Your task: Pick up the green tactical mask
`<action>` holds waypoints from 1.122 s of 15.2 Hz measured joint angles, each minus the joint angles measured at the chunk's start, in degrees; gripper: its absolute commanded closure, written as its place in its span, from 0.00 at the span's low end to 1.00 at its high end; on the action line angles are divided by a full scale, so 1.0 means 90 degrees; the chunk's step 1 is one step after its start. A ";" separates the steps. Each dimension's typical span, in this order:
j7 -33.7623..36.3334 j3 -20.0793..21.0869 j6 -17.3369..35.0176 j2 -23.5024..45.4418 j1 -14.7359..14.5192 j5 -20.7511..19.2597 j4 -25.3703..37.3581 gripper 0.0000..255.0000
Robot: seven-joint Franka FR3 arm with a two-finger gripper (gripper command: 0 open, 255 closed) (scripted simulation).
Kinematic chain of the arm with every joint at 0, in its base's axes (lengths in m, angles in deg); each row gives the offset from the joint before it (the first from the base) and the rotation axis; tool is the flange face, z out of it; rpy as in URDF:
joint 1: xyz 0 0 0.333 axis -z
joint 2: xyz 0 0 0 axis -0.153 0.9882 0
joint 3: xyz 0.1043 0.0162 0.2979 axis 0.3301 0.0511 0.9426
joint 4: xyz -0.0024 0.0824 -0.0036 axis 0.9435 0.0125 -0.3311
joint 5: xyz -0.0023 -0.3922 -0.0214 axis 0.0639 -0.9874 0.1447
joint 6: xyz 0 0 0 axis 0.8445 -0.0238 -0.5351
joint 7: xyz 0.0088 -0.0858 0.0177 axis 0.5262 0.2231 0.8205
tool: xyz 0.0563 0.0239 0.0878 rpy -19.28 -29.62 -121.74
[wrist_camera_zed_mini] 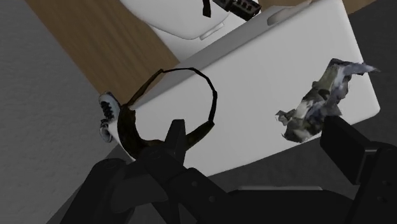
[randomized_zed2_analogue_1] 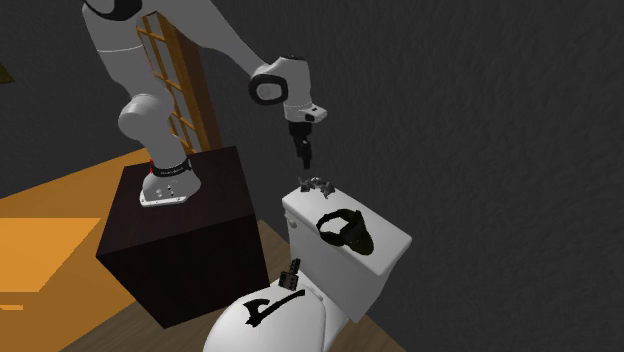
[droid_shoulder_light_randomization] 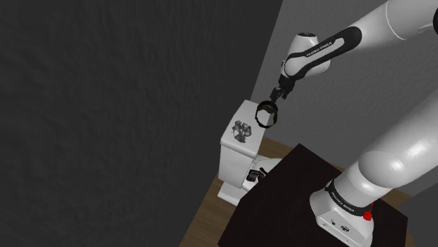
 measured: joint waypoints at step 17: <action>-0.0488 -0.0391 0.1444 0.3833 0.0925 0.0178 0.2683 0.00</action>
